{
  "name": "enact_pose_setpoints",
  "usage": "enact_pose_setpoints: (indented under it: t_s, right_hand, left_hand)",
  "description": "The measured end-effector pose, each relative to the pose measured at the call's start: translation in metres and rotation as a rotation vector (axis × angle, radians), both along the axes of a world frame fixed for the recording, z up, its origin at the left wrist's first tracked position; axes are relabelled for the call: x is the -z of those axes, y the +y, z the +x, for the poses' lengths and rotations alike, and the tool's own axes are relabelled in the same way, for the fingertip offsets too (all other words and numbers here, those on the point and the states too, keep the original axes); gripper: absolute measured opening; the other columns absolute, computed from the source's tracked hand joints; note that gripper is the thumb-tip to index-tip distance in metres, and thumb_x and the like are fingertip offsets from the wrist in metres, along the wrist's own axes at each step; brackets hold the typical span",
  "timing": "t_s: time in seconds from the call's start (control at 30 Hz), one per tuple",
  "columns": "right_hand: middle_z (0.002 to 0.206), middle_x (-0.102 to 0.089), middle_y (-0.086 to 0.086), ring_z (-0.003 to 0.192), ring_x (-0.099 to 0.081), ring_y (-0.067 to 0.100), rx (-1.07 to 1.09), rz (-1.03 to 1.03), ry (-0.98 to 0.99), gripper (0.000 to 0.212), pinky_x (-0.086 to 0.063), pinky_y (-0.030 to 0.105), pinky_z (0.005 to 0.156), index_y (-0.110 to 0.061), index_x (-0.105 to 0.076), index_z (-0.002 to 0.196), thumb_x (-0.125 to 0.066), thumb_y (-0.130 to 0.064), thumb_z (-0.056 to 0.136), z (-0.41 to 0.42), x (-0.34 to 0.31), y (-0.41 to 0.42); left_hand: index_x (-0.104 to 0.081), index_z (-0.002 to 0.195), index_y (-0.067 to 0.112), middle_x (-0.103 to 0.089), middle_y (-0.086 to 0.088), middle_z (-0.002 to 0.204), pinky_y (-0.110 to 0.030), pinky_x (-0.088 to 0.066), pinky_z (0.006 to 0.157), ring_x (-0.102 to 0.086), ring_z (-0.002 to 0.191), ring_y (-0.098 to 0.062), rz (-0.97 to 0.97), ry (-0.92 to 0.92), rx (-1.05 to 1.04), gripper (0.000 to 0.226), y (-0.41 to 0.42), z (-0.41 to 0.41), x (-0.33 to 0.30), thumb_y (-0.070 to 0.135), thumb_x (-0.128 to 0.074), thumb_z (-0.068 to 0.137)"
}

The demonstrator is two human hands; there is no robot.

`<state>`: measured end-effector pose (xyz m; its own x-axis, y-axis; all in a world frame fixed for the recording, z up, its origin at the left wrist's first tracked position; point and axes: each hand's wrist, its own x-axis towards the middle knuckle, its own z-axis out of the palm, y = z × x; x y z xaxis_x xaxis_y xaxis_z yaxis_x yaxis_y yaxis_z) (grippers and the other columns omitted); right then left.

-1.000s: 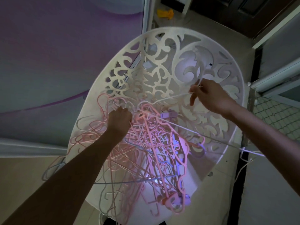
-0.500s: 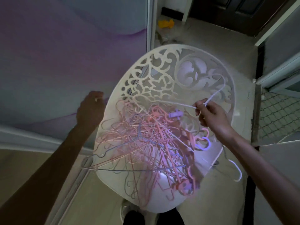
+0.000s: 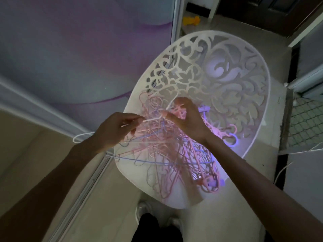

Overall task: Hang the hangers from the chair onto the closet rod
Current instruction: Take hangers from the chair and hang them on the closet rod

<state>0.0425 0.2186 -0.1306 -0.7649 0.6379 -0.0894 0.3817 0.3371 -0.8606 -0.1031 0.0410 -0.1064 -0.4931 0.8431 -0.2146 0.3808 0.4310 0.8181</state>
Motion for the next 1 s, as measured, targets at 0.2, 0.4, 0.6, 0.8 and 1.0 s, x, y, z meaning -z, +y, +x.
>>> enact_pose_setpoints:
  t_s: [0.2, 0.4, 0.6, 0.8, 1.0]
  right_hand:
    - [0.074, -0.054, 0.003, 0.072, -0.049, 0.016, 0.602, -0.266, -0.090, 0.041, -0.040, 0.029, 0.070, -0.007, -0.059, 0.088, -0.053, -0.044, 0.072, 0.088, 0.075, -0.033]
    - [0.115, -0.050, 0.011, 0.115, -0.054, 0.021, 0.290, -0.452, -0.535, 0.046, -0.040, 0.033, 0.100, -0.002, -0.047, 0.128, -0.055, -0.031, 0.093, 0.057, 0.127, -0.069]
    - [0.107, -0.064, 0.022, 0.091, -0.064, 0.029, 0.617, -0.351, -0.212, 0.047, -0.047, 0.031, 0.074, 0.001, -0.059, 0.112, -0.041, -0.038, 0.093, 0.035, 0.108, -0.063]
    - [0.071, -0.056, 0.000, 0.064, -0.051, 0.020, 0.421, 0.008, 0.056, 0.024, -0.038, 0.033, 0.065, -0.007, -0.060, 0.103, -0.044, -0.023, 0.099, 0.055, 0.094, -0.050]
    - [0.058, -0.062, -0.008, 0.038, -0.053, 0.001, 0.310, -0.237, -0.066, 0.038, -0.040, 0.015, 0.040, -0.026, -0.050, 0.101, -0.030, 0.006, 0.097, 0.063, 0.079, -0.009]
  left_hand:
    - [-0.068, 0.089, 0.020, -0.055, 0.013, 0.041, -0.003, -0.031, 0.039, -0.044, 0.035, -0.001, 0.044, -0.088, -0.321, 0.016, -0.048, 0.014, -0.004, 0.010, -0.056, 0.091]
    - [-0.070, 0.080, 0.036, -0.055, 0.015, 0.051, -0.007, -0.036, 0.046, -0.042, 0.046, 0.000, 0.251, -0.169, -0.609, 0.026, -0.083, 0.016, -0.001, 0.019, -0.054, 0.093]
    - [-0.060, 0.085, 0.025, -0.066, 0.022, 0.064, -0.009, -0.043, 0.047, -0.059, 0.052, 0.005, 0.116, 0.056, -0.606, 0.017, -0.090, 0.026, 0.011, 0.015, -0.050, 0.094]
    - [-0.058, 0.096, 0.022, -0.064, 0.008, 0.082, -0.036, -0.050, 0.074, -0.063, 0.062, -0.012, -0.054, 0.252, -0.666, 0.014, -0.104, 0.025, 0.021, 0.028, -0.045, 0.097]
    - [-0.048, 0.094, 0.025, -0.066, 0.010, 0.082, -0.034, -0.051, 0.070, -0.064, 0.060, -0.014, -0.142, 0.251, -0.642, 0.011, -0.101, 0.031, 0.022, 0.028, -0.039, 0.099]
